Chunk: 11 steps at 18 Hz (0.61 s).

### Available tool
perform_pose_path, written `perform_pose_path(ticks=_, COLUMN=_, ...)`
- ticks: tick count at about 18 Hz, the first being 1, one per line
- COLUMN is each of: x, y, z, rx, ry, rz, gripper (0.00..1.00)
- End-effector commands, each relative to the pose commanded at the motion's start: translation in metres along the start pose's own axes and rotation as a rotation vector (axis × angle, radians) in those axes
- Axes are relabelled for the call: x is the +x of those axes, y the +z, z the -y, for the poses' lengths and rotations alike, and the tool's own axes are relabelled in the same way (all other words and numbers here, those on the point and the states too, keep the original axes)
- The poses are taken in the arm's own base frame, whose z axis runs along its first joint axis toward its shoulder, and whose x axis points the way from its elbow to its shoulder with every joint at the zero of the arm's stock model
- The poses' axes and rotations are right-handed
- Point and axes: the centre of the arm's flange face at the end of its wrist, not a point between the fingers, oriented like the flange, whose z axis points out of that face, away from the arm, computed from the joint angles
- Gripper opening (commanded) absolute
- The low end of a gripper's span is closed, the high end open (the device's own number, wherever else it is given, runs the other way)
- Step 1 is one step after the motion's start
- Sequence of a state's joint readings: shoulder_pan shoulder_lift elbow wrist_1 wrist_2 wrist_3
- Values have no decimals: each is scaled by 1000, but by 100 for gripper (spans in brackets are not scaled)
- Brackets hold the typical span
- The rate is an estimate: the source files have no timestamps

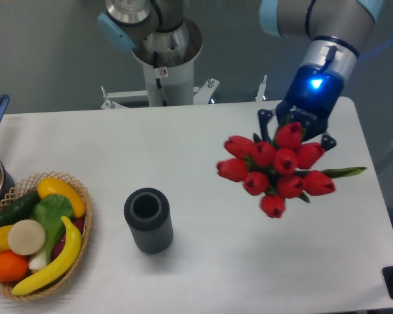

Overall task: Insert the flowers into the vase
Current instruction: 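Carry the red tulip bunch toward the black vase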

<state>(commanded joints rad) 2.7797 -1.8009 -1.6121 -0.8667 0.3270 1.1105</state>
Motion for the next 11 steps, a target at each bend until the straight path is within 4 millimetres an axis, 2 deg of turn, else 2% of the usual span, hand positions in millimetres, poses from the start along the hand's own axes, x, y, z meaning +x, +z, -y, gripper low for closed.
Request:
perform_pose_path(ticks=5, x=29, y=35, z=-11, rx=83, ry=15, rz=-110, gripper=18)
perform_pose_path(ticks=7, x=34, y=39, z=-11, rx=123, ry=17, rz=-137, gripper=18)
perform_pose_path(ticks=11, x=58, y=68, z=-16, rx=147, ry=39, rz=-206, gripper=18)
